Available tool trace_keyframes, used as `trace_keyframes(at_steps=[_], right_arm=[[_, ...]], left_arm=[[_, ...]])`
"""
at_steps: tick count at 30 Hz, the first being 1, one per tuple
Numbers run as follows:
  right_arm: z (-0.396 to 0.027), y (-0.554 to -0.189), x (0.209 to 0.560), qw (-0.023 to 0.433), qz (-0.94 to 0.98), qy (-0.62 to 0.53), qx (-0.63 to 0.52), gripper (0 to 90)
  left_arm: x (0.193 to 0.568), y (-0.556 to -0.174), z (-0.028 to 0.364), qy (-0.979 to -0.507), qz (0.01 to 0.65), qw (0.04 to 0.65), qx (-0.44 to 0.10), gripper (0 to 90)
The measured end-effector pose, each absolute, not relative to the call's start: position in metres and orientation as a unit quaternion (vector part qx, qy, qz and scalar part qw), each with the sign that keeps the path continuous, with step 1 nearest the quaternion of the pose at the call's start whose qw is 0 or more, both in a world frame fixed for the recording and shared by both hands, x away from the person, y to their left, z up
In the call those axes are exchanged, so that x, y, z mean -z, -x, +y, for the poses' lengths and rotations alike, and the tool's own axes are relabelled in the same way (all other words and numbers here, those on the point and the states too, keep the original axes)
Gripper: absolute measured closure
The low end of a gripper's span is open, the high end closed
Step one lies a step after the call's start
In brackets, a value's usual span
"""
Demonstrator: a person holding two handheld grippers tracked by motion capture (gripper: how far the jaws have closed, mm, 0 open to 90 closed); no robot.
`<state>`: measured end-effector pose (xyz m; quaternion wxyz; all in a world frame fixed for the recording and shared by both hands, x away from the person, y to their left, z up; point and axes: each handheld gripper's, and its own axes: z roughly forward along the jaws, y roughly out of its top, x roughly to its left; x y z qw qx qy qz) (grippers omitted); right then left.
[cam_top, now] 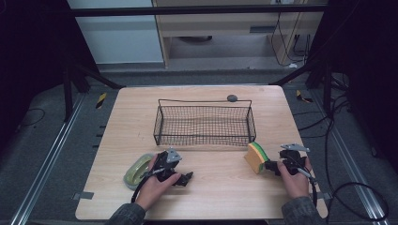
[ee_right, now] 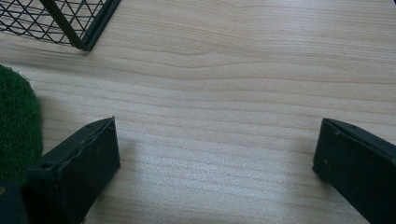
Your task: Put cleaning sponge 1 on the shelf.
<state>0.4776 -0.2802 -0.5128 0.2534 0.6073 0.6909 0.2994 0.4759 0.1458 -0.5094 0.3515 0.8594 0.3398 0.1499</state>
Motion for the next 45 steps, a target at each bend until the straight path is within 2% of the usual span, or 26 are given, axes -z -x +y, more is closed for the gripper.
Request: trace_keyframes(at_steps=[5, 6, 7, 11, 17, 20, 27, 34, 45], right_arm=[[-0.28, -0.48, 0.513, 0.254, 0.696, -0.602, -0.298, 0.5], [-0.279, -0.481, 0.512, 0.251, 0.696, -0.603, -0.299, 0.5], [-0.28, -0.483, 0.513, 0.253, 0.699, -0.599, -0.299, 0.5], [-0.281, -0.484, 0.513, 0.25, 0.703, -0.593, -0.303, 0.6], [-0.281, -0.482, 0.513, 0.248, 0.705, -0.59, -0.305, 0.6], [-0.281, -0.482, 0.513, 0.248, 0.705, -0.592, -0.304, 0.4], [-0.279, -0.484, 0.513, 0.251, 0.704, -0.592, -0.301, 0.4], [-0.277, -0.483, 0.513, 0.251, 0.7, -0.596, -0.302, 0.5], [-0.277, -0.482, 0.513, 0.253, 0.701, -0.595, -0.3, 0.4]], left_arm=[[0.506, -0.473, 0.147, -0.859, 0.346, 0.352, -0.134, 0.0], [0.504, -0.472, 0.148, -0.857, 0.346, 0.362, -0.121, 2.7], [0.502, -0.47, 0.15, -0.857, 0.344, 0.365, -0.122, 6.0], [0.487, -0.46, 0.153, -0.851, 0.341, 0.372, -0.146, 4.6], [0.453, -0.46, 0.161, -0.869, 0.32, 0.339, -0.164, 4.5], [0.436, -0.469, 0.176, -0.865, 0.339, 0.336, -0.154, 4.6], [0.408, -0.482, 0.218, -0.869, 0.358, 0.295, -0.173, 5.2], [0.405, -0.475, 0.241, -0.883, 0.36, 0.245, -0.172, 7.9], [0.407, -0.482, 0.261, -0.88, 0.381, 0.243, -0.147, 10.8]])
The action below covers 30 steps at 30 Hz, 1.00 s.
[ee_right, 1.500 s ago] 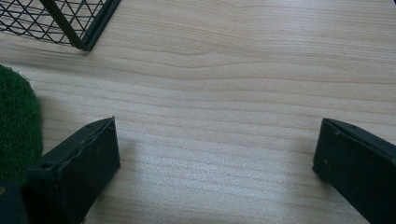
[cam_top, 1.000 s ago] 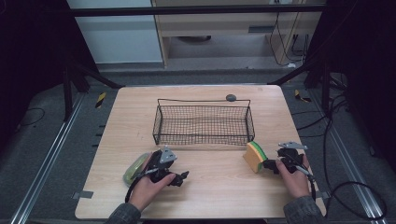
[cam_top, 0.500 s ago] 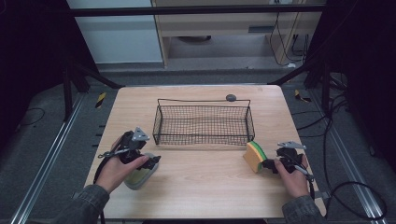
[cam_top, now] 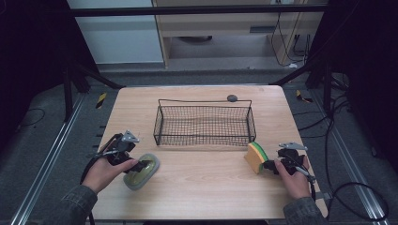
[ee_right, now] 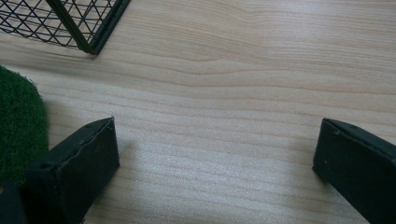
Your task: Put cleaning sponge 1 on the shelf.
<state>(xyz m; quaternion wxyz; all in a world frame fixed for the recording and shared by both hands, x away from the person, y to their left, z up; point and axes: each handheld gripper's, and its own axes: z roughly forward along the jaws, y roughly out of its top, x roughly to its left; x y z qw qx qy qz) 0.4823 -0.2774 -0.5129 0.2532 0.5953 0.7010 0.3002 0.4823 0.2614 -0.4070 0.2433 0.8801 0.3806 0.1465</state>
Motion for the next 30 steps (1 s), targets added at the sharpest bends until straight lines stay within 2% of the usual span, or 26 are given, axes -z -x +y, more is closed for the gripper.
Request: trace_keyframes(at_steps=[4, 8, 9, 10, 11, 12, 15, 23, 30], right_arm=[[-0.277, -0.482, 0.513, 0.253, 0.699, -0.597, -0.3, 0.4], [-0.277, -0.482, 0.513, 0.254, 0.699, -0.598, -0.3, 0.5], [-0.277, -0.482, 0.513, 0.254, 0.699, -0.598, -0.3, 0.4], [-0.277, -0.482, 0.513, 0.254, 0.699, -0.598, -0.3, 0.4], [-0.277, -0.482, 0.513, 0.254, 0.699, -0.598, -0.299, 0.4], [-0.277, -0.482, 0.513, 0.254, 0.699, -0.598, -0.299, 0.4], [-0.276, -0.482, 0.513, 0.254, 0.698, -0.599, -0.3, 0.4], [-0.276, -0.482, 0.513, 0.254, 0.698, -0.598, -0.3, 0.4], [-0.276, -0.482, 0.513, 0.254, 0.698, -0.599, -0.3, 0.4]], left_arm=[[0.405, -0.484, 0.268, -0.878, 0.394, 0.233, -0.142, 10.1], [0.404, -0.487, 0.271, -0.882, 0.403, 0.216, -0.115, 13.9], [0.404, -0.487, 0.271, -0.883, 0.403, 0.212, -0.112, 18.9], [0.402, -0.488, 0.272, -0.885, 0.401, 0.208, -0.112, 18.9], [0.402, -0.489, 0.272, -0.885, 0.402, 0.21, -0.106, 24.8], [0.401, -0.49, 0.271, -0.887, 0.4, 0.21, -0.099, 24.8], [0.403, -0.492, 0.267, -0.892, 0.397, 0.201, -0.081, 35.9], [0.416, -0.497, 0.257, -0.901, 0.397, 0.163, -0.055, 45.9], [0.422, -0.498, 0.253, -0.898, 0.407, 0.157, -0.051, 49.7]])
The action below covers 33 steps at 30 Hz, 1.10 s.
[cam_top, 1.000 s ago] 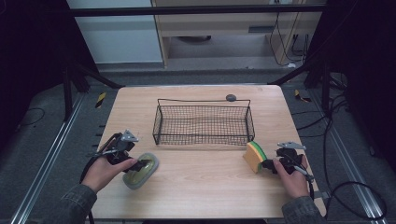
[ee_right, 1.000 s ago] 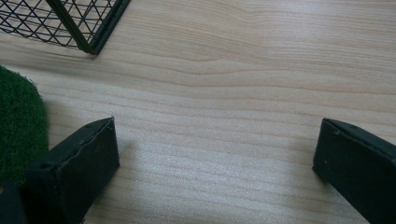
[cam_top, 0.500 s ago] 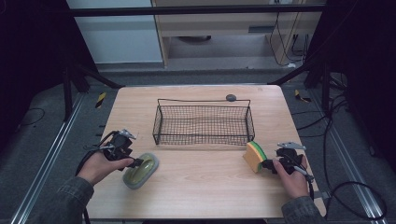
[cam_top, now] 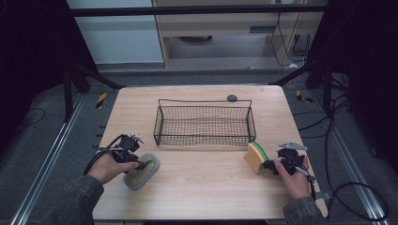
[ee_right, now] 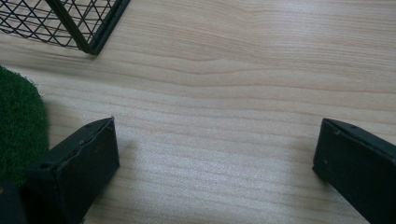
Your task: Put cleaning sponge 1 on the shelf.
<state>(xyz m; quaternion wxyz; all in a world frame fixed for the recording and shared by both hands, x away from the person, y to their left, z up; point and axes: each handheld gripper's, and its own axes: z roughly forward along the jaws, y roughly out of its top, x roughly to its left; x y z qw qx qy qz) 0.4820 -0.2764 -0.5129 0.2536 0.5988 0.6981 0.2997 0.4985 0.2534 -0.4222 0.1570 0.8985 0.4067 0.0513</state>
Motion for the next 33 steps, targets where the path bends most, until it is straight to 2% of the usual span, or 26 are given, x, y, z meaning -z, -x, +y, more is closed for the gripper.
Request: trace_keyframes(at_steps=[5, 20, 22, 24, 33], right_arm=[[-0.276, -0.482, 0.513, 0.253, 0.699, -0.598, -0.3, 0.4], [-0.276, -0.482, 0.513, 0.251, 0.7, -0.597, -0.301, 0.4], [-0.276, -0.482, 0.513, 0.251, 0.7, -0.597, -0.301, 0.5], [-0.276, -0.482, 0.513, 0.251, 0.701, -0.596, -0.301, 0.4], [-0.275, -0.483, 0.513, 0.252, 0.703, -0.593, -0.3, 0.5]], left_arm=[[0.425, -0.499, 0.254, -0.898, 0.41, 0.151, -0.046, 54.7], [0.432, -0.503, 0.249, -0.908, 0.396, 0.13, -0.035, 60.3], [0.433, -0.503, 0.249, -0.912, 0.389, 0.126, -0.034, 66.3], [0.433, -0.502, 0.248, -0.912, 0.388, 0.128, -0.043, 70.0], [0.415, -0.493, 0.255, -0.92, 0.345, 0.166, -0.08, 70.4]])
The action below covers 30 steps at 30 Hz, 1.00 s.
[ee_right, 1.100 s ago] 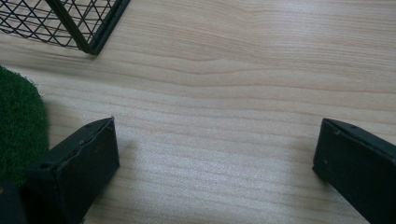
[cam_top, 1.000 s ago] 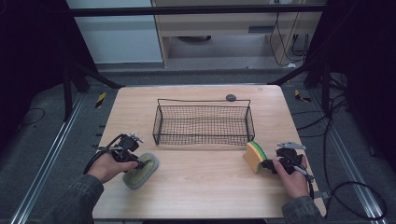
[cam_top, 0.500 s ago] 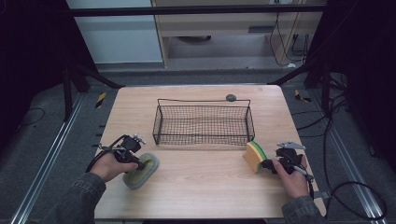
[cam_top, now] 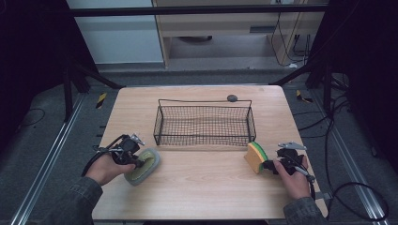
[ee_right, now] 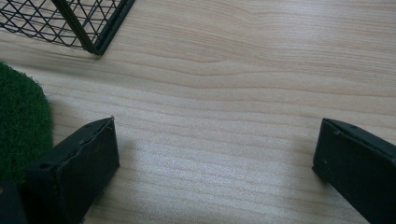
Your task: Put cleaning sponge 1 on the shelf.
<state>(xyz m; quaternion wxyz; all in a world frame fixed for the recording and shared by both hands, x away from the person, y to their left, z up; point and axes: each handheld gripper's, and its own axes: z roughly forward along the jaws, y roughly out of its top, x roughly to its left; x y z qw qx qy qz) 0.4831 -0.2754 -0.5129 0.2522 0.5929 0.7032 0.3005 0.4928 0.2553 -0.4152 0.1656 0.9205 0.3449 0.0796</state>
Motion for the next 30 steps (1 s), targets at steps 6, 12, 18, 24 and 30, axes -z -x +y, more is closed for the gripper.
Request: trace_keyframes(at_steps=[6, 12, 18, 24, 30], right_arm=[[-0.275, -0.483, 0.513, 0.252, 0.704, -0.591, -0.301, 0.5], [-0.275, -0.483, 0.513, 0.251, 0.704, -0.592, -0.302, 0.5], [-0.275, -0.483, 0.513, 0.25, 0.707, -0.588, -0.303, 0.5], [-0.277, -0.484, 0.513, 0.246, 0.713, -0.581, -0.306, 0.6], [-0.277, -0.484, 0.513, 0.247, 0.713, -0.581, -0.306, 0.7]], left_arm=[[0.401, -0.485, 0.258, -0.928, 0.311, 0.176, -0.103, 70.4], [0.387, -0.482, 0.249, -0.94, 0.264, 0.166, -0.138, 70.4], [0.381, -0.488, 0.241, -0.945, 0.23, 0.17, -0.16, 70.4], [0.373, -0.49, 0.237, -0.945, 0.218, 0.174, -0.171, 70.4], [0.353, -0.493, 0.236, -0.941, 0.207, 0.179, -0.2, 70.5]])
